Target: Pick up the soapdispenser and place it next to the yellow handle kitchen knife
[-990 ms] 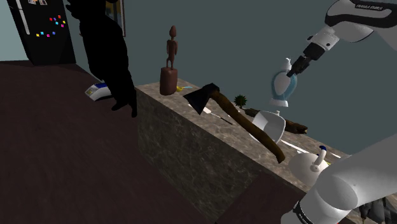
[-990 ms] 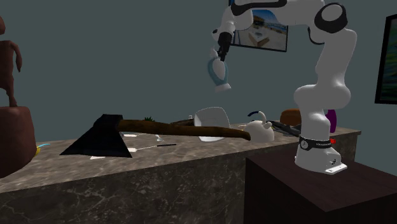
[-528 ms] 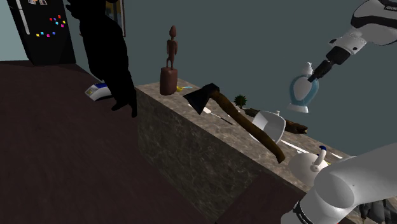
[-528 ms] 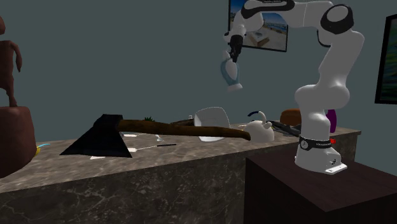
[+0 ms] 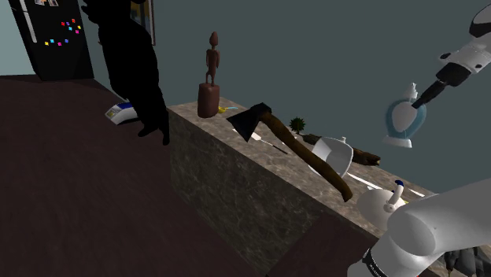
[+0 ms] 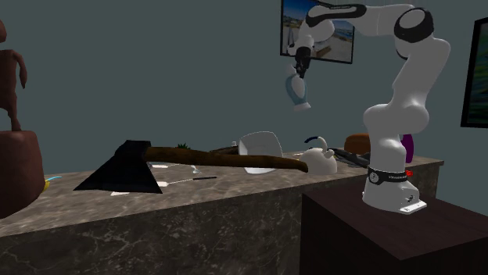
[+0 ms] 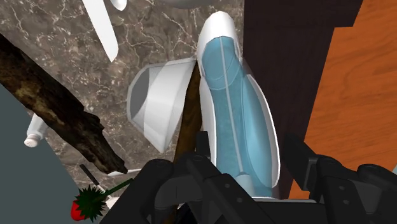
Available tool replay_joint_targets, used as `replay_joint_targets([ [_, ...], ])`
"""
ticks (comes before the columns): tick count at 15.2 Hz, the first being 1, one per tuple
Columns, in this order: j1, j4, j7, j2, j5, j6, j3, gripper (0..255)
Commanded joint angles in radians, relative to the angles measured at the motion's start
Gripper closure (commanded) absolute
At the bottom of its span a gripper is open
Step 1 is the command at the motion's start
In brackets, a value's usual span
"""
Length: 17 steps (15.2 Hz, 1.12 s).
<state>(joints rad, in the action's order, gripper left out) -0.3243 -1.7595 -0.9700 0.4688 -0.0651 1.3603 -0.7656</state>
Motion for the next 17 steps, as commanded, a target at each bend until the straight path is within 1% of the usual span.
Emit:
replay_joint_targets([
  [1, -0.01, 0.007, -0.046, 0.006, 0.019, -0.017, -0.037, 255],
  [6, -0.007, 0.087, -0.171, -0.02, 0.05, -0.082, -0.161, 255],
  [10, 0.025, 0.174, -0.287, -0.067, 0.061, -0.135, -0.299, 255],
  [12, 0.06, 0.227, -0.351, -0.099, 0.059, -0.161, -0.392, 255],
  [13, 0.085, 0.256, -0.385, -0.118, 0.056, -0.175, -0.448, 255],
  [14, 0.121, 0.286, -0.419, -0.136, 0.053, -0.189, -0.514, 255],
  [15, 0.168, 0.319, -0.451, -0.153, 0.05, -0.203, -0.59, 255],
  [16, 0.203, 0.338, -0.466, -0.156, 0.052, -0.212, -0.638, 255],
  [17, 0.186, 0.315, -0.461, -0.145, 0.062, -0.196, -0.615, 255],
])
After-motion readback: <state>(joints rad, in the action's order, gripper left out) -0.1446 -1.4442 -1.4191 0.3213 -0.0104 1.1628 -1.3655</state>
